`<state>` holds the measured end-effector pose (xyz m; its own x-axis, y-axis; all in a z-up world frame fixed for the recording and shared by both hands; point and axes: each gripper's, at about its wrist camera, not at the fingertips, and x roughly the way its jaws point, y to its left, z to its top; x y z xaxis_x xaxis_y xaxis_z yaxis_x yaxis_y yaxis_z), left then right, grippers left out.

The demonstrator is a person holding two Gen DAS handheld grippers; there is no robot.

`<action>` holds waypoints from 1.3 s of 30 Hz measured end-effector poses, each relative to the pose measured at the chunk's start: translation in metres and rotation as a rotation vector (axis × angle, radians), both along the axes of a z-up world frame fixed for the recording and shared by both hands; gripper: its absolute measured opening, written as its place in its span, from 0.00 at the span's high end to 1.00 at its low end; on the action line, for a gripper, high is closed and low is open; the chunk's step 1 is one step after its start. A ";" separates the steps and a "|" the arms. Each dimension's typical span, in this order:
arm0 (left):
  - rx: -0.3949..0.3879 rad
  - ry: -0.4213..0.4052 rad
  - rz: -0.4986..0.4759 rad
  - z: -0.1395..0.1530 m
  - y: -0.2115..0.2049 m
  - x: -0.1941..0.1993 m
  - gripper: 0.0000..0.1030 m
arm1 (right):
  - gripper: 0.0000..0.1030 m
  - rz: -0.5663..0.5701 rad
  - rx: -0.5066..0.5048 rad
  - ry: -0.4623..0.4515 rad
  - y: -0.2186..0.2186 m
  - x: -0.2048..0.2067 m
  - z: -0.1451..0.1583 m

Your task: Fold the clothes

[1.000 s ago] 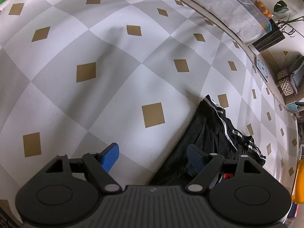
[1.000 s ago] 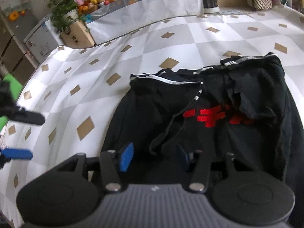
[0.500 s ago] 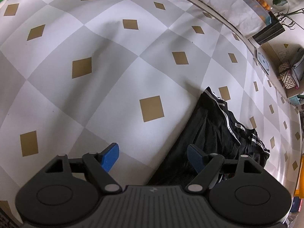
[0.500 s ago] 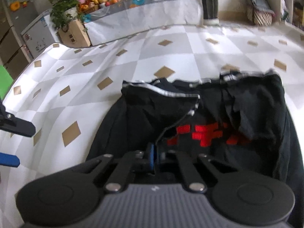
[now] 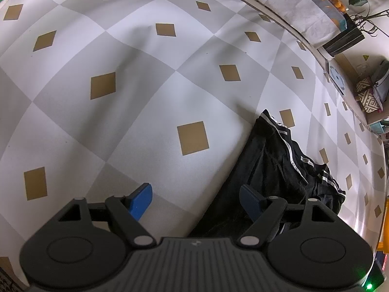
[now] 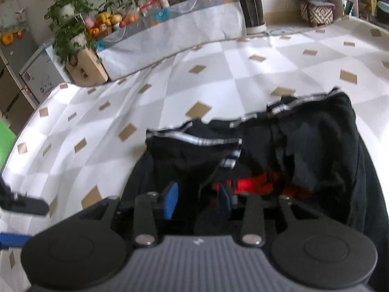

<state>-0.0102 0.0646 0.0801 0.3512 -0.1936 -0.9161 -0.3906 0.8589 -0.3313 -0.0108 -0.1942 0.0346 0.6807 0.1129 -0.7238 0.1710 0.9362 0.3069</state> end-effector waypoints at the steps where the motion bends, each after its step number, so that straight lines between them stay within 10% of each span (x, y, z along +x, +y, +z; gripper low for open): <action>1: 0.007 0.000 -0.008 -0.001 -0.002 0.001 0.25 | 0.59 -0.005 -0.008 -0.004 -0.001 0.004 0.000; 14: 0.212 -0.006 -0.245 -0.015 -0.052 0.015 0.24 | 0.58 0.035 -0.081 0.000 -0.012 0.034 -0.022; 19: 0.232 -0.006 -0.314 -0.019 -0.067 0.015 0.24 | 0.88 0.057 -0.103 -0.001 -0.014 0.036 -0.023; 25: 0.284 -0.015 -0.350 -0.019 -0.075 0.015 0.24 | 0.94 0.093 -0.120 -0.055 -0.009 0.041 -0.010; 35: 0.332 0.002 -0.399 -0.027 -0.086 0.015 0.24 | 0.89 0.081 -0.230 -0.101 -0.011 0.059 -0.003; 39: 0.325 0.007 -0.405 -0.027 -0.087 0.016 0.24 | 0.59 0.016 -0.207 -0.046 -0.020 0.056 -0.009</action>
